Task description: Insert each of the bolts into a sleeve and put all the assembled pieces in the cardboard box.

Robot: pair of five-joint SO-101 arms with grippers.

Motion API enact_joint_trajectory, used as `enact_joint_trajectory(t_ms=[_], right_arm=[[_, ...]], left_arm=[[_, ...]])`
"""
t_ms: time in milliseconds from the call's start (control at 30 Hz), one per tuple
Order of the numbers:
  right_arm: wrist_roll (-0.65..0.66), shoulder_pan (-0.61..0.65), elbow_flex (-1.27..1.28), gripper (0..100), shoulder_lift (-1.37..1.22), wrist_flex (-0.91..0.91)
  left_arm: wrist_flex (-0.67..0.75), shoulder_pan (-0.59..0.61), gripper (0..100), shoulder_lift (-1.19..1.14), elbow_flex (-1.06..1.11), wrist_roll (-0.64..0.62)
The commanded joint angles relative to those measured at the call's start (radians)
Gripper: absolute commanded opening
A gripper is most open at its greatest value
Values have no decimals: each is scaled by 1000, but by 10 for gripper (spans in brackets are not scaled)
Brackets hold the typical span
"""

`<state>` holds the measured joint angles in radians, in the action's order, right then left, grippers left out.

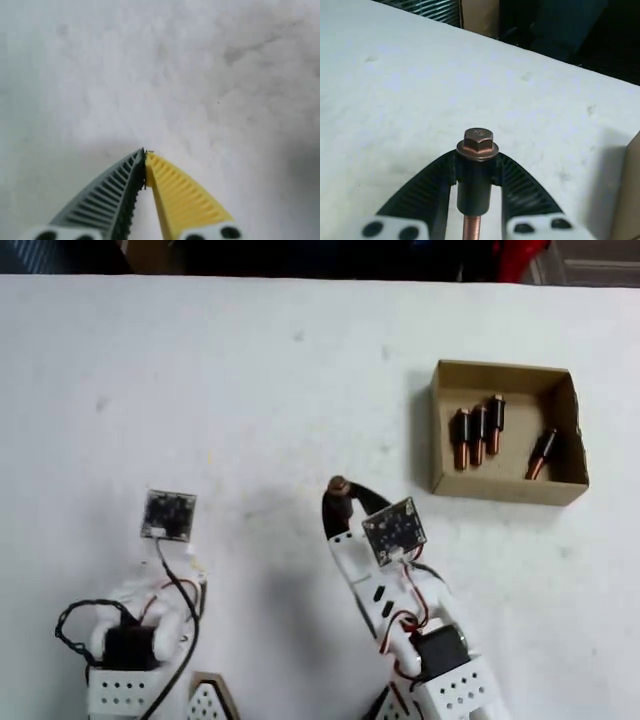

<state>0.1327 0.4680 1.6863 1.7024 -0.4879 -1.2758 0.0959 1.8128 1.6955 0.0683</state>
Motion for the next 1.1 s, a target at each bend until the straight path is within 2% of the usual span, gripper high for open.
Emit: enact_joint_trajectory(t_ms=[0,100,300,567,700,867,1067], right_arm=[[75,-16,-37,17,13,-44],[140,-16,-69,17,13,-110],[146,-53,-126,17,13,-153],[155,-305,-376,17,4,-317],[212,-437,-589,17,-27,-395],[218,-565,-872,17,-278,-432],[213,-657,-1163,17,-690,-430]], left_arm=[[-6,-101,24,5,-3,26],[-6,-85,24,5,-3,26],[-6,-16,24,5,-3,26],[-6,-16,26,5,-3,26],[-6,-16,26,5,-3,26],[-8,-16,27,5,-3,26],[-8,-12,27,5,-3,26]])
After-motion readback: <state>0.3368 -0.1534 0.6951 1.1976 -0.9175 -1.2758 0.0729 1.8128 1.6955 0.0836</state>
